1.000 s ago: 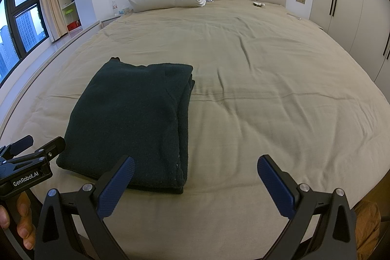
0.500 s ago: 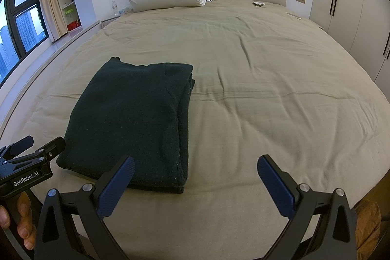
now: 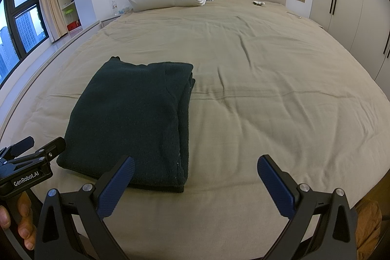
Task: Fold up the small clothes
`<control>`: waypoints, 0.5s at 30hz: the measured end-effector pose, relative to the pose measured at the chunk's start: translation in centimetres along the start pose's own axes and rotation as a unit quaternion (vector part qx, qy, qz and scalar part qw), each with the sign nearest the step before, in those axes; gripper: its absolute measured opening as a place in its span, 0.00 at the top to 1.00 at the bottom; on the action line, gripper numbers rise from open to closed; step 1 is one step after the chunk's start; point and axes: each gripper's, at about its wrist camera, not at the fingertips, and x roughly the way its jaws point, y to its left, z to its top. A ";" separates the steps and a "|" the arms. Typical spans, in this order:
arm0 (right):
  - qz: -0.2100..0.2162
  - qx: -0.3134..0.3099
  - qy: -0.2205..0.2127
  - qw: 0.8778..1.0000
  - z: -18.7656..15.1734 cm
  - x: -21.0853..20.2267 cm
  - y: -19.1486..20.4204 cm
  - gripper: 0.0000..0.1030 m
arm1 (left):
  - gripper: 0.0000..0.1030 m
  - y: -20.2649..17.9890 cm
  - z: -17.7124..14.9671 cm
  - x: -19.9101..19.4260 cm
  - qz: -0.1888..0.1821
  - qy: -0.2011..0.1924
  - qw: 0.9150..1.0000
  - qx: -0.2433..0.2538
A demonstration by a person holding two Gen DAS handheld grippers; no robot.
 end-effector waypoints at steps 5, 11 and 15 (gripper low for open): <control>0.002 0.001 0.001 1.000 -0.3 -0.1 0.2 0.00 | 0.00 0.0 -0.1 -0.1 0.001 0.000 1.000 0.000; 0.002 0.001 0.001 1.000 -0.5 -0.1 0.3 0.00 | 0.00 0.1 -0.2 -0.1 0.002 0.002 1.000 -0.002; 0.002 0.002 0.002 1.000 -0.7 -0.2 0.3 0.00 | 0.00 0.1 -0.3 -0.2 0.003 0.000 1.000 -0.003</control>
